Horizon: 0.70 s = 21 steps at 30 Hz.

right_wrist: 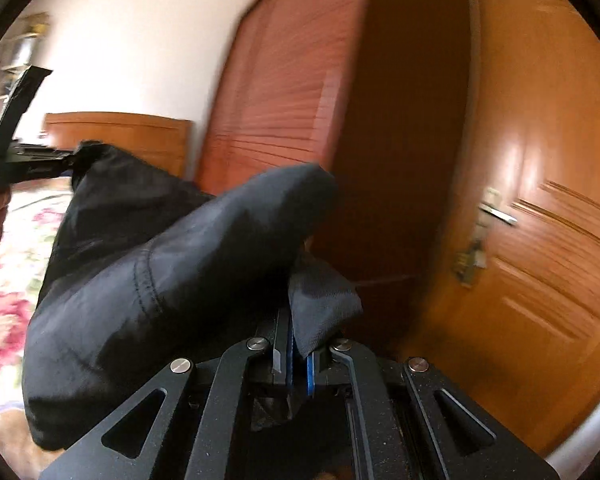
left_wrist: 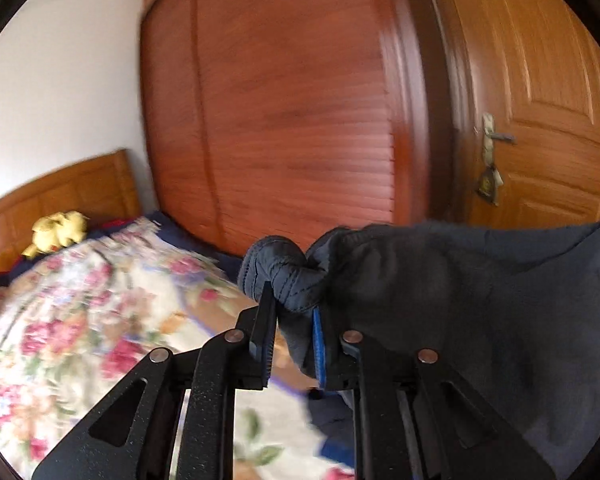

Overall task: Fold large clothes
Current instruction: 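Carry the bundle with both grippers onto the clothing pile by the wardrobe, release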

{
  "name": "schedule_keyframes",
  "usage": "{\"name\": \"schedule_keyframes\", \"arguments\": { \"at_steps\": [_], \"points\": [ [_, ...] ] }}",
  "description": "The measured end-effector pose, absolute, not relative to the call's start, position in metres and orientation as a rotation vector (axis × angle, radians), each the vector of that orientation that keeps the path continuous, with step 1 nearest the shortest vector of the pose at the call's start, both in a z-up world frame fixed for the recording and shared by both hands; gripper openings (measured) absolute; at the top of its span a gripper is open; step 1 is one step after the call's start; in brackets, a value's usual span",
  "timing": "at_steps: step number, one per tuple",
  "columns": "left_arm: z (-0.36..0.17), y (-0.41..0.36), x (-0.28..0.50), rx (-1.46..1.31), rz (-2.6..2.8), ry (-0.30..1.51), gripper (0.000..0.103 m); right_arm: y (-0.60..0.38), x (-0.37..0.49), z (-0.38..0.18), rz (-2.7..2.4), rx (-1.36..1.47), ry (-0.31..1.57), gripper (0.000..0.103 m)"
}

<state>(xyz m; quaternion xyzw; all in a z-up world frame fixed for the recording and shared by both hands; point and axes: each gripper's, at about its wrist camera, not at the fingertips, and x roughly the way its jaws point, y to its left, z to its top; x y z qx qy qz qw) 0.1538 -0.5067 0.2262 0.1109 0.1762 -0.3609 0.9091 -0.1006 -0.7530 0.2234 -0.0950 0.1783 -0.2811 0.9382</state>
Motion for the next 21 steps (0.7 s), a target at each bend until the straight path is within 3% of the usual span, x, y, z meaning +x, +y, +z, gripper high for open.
{"name": "schedule_keyframes", "arguments": {
  "at_steps": [8,12,15,17,19,21],
  "points": [
    [0.139,-0.565,0.150,0.419,-0.767,0.479,0.020,-0.828,-0.099,0.153,-0.633,-0.042,0.544,0.004],
    [0.140,-0.546,0.143,0.399,-0.836,0.490,0.032,-0.828,-0.102,0.156,-0.640,-0.025,0.533,0.006],
    [0.144,-0.522,0.127,0.365,-0.877,0.471,0.046,-0.814,-0.097,0.158,-0.665,-0.010,0.514,0.020],
    [0.143,-0.509,0.113,0.364,-0.896,0.467,0.050,-0.790,-0.111,0.159,-0.686,-0.019,0.479,0.045],
    [0.141,-0.495,0.104,0.361,-0.911,0.462,0.063,-0.769,-0.121,0.158,-0.670,-0.018,0.433,0.067],
    [0.140,-0.474,0.088,0.346,-0.926,0.449,0.077,-0.749,-0.129,0.170,-0.651,-0.021,0.399,0.071]
  ]
}}
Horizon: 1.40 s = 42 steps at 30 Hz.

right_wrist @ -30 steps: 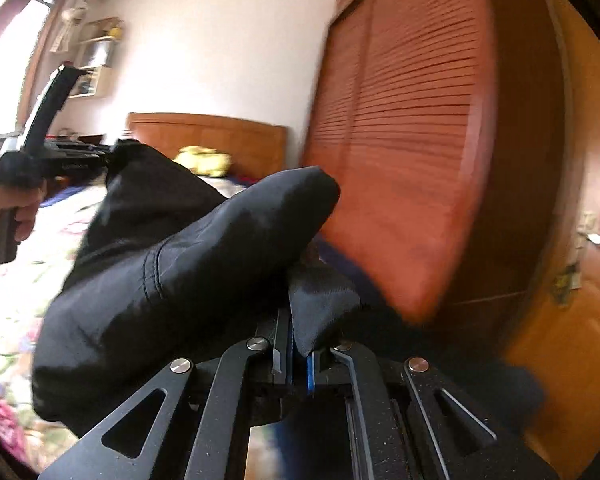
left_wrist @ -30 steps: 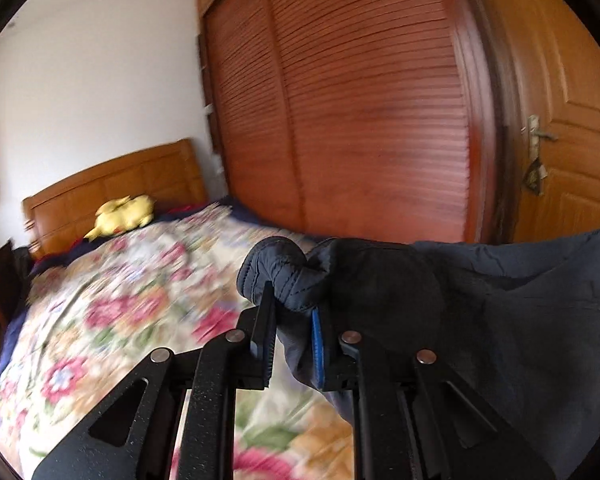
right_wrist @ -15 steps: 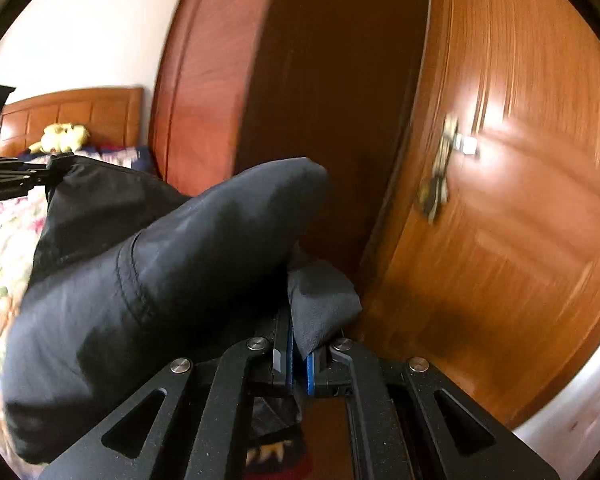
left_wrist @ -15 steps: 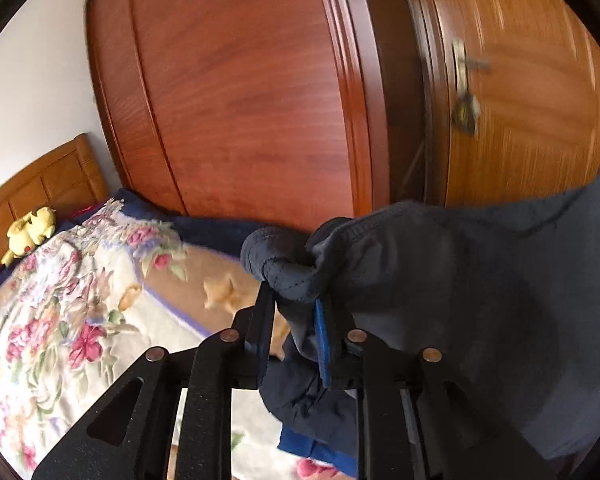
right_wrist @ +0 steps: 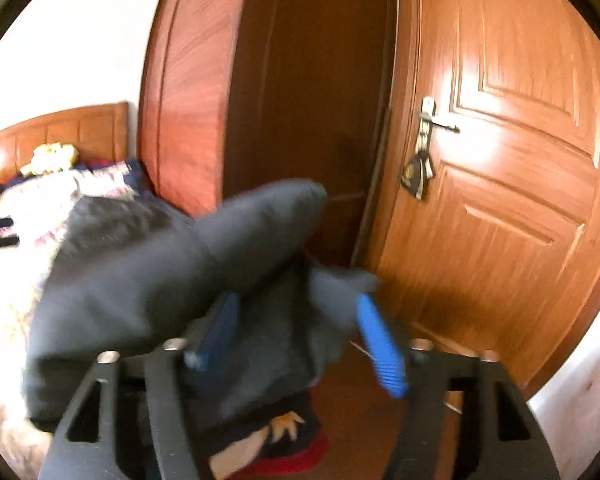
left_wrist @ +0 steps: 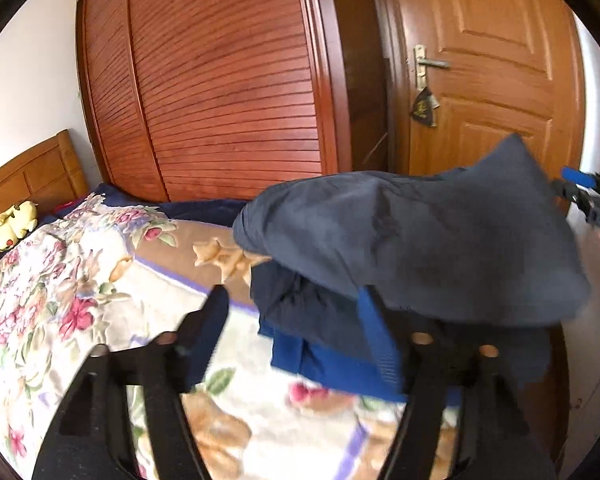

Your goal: Fold large clothes

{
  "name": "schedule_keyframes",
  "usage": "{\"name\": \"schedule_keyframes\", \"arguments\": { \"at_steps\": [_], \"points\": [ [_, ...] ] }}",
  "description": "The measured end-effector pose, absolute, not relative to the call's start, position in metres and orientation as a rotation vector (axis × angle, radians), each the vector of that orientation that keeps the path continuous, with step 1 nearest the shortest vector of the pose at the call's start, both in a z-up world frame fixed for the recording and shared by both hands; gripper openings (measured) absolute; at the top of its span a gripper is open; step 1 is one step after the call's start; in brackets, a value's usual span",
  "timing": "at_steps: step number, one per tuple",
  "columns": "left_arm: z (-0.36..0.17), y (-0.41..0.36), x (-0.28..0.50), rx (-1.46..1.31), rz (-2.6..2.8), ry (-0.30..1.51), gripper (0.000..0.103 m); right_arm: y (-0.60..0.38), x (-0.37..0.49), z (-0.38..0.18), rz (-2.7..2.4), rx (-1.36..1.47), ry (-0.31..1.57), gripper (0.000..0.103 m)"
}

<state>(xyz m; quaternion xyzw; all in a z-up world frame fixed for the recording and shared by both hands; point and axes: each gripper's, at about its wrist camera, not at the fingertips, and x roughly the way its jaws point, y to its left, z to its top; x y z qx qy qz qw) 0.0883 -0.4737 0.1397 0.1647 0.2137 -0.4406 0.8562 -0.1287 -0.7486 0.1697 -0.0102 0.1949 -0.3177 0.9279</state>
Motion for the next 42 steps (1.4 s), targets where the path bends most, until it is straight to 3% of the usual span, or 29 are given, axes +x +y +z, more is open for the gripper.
{"name": "schedule_keyframes", "arguments": {
  "at_steps": [10,18,31,42],
  "points": [
    [0.145,-0.345,0.038,0.246,-0.827,0.374,0.095,-0.620,-0.126,0.183,-0.412,-0.018,0.340,0.080],
    [0.135,-0.257,0.021,0.262,-0.646,0.350,0.095,-0.540,-0.097,0.157,-0.240,0.013,0.335,0.082],
    [0.053,-0.113,0.020,0.137,-0.359,0.483,0.095,-0.458,-0.024,0.088,-0.003,0.025,0.382,0.082],
    [0.029,-0.022,0.036,0.024,-0.182,0.485,0.095,-0.397,0.045,0.072,0.156,-0.018,0.425,0.082]
  ]
}}
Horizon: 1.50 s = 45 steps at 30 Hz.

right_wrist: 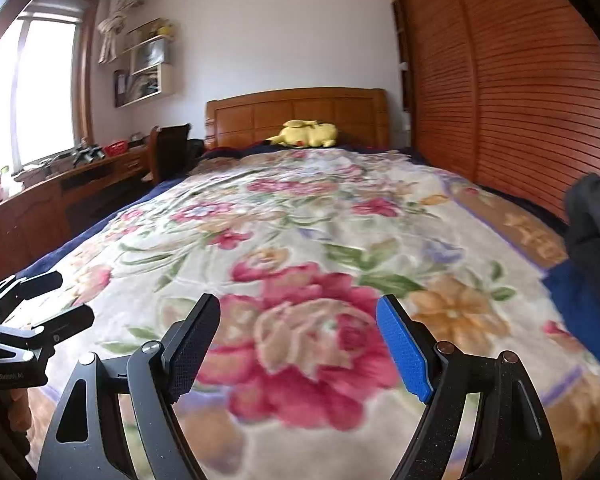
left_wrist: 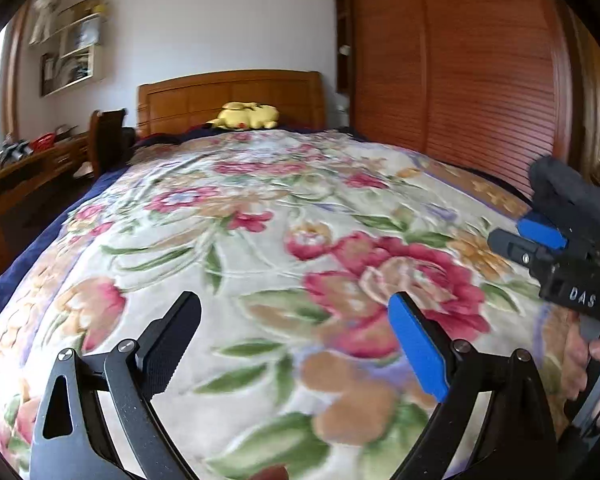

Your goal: Fold large clothes

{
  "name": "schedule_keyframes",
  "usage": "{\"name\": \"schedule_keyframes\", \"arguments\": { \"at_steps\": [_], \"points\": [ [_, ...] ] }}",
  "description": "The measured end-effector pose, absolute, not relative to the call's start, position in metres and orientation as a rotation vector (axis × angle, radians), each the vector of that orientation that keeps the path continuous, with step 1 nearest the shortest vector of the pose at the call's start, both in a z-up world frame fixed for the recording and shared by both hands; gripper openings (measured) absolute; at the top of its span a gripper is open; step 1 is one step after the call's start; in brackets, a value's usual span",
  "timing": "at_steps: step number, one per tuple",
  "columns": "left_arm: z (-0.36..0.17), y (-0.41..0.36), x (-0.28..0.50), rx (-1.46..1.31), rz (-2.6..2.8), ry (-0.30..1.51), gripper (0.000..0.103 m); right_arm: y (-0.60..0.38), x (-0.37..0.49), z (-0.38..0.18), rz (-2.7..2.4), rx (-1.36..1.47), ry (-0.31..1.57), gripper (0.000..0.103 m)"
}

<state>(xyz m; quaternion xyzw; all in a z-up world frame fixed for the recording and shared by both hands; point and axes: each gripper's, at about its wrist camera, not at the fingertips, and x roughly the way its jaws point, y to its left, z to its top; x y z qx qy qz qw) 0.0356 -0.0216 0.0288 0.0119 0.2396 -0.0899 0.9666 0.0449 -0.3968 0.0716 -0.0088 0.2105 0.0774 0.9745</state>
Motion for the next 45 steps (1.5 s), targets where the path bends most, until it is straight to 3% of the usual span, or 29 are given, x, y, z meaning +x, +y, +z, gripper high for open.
{"name": "schedule_keyframes", "arguments": {
  "at_steps": [22,45],
  "points": [
    [0.018,0.042,0.041,0.033,-0.013,0.382,0.095,-0.363,0.081,0.023,0.219,-0.094,0.343,0.082],
    [0.013,0.058,0.040,-0.014,0.005,0.396,0.095,-0.362,0.085,0.019,0.213,-0.070,0.327,0.082]
  ]
}}
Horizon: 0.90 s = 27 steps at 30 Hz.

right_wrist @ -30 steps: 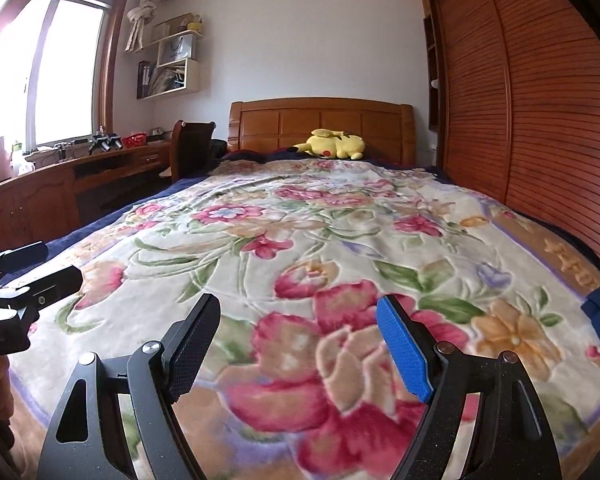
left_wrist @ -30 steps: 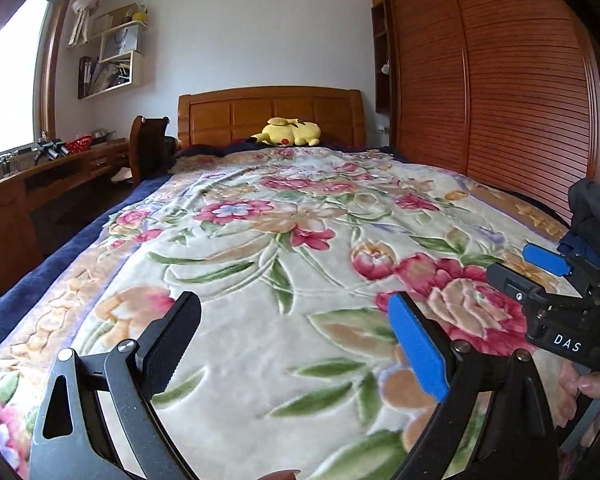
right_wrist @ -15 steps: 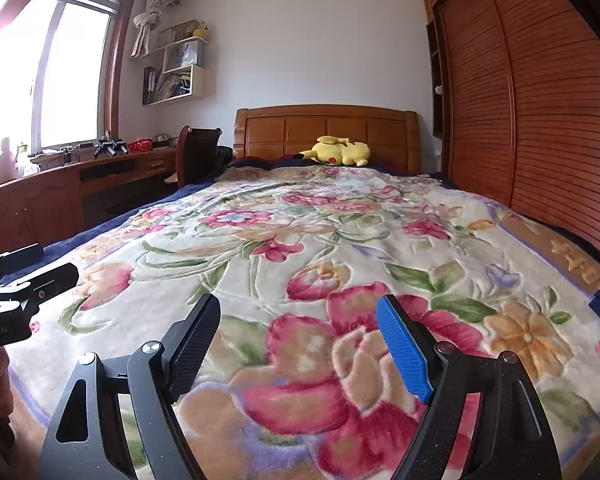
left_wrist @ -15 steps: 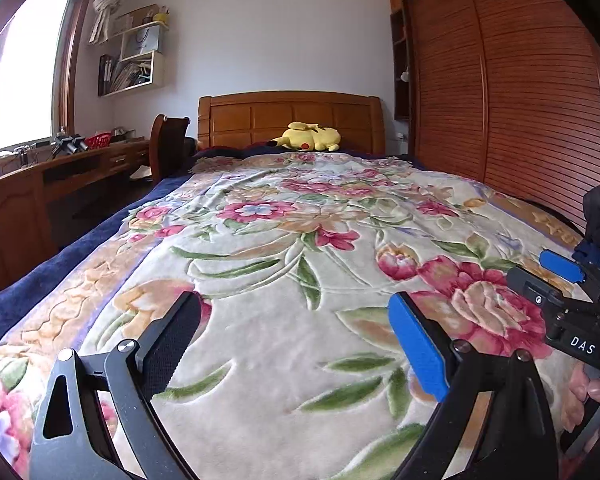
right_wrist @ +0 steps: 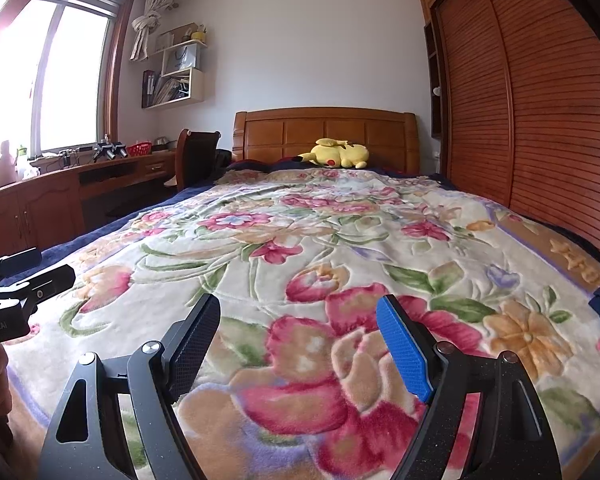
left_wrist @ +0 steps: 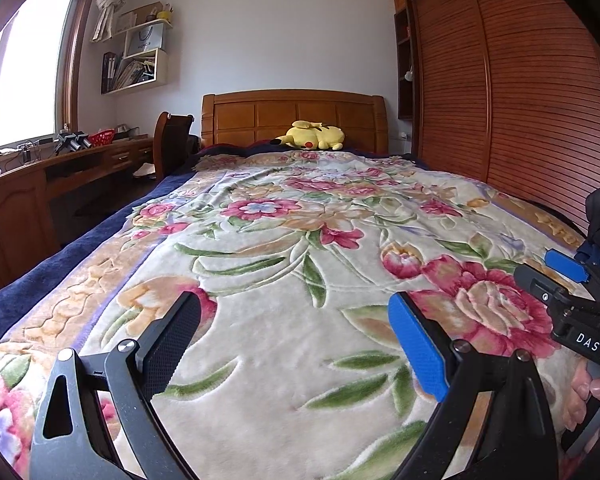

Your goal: Fold large clothes

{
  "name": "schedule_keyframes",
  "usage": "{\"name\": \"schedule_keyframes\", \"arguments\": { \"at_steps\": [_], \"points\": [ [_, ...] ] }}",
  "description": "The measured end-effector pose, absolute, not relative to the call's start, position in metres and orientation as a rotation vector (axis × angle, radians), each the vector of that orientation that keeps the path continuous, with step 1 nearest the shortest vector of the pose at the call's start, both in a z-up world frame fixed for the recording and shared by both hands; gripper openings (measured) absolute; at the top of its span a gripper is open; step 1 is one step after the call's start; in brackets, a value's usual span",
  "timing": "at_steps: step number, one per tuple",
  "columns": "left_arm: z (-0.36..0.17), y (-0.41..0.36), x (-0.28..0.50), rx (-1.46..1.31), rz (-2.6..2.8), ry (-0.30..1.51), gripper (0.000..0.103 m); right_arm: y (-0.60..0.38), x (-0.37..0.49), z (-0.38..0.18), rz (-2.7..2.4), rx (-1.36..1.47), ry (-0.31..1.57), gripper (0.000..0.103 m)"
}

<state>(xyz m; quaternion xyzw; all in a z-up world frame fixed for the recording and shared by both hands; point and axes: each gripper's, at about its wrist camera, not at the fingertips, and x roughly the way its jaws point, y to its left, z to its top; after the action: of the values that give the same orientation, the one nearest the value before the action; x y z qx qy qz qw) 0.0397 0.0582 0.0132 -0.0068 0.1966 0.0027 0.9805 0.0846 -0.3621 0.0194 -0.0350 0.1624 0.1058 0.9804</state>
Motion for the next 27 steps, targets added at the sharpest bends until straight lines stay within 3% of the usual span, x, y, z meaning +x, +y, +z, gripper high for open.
{"name": "schedule_keyframes", "arguments": {
  "at_steps": [27],
  "points": [
    [0.0150,0.0600,0.0366,-0.001,0.008,0.389,0.095,-0.3600,0.0868,0.0190,0.207,-0.058,0.329,0.082]
  ]
}}
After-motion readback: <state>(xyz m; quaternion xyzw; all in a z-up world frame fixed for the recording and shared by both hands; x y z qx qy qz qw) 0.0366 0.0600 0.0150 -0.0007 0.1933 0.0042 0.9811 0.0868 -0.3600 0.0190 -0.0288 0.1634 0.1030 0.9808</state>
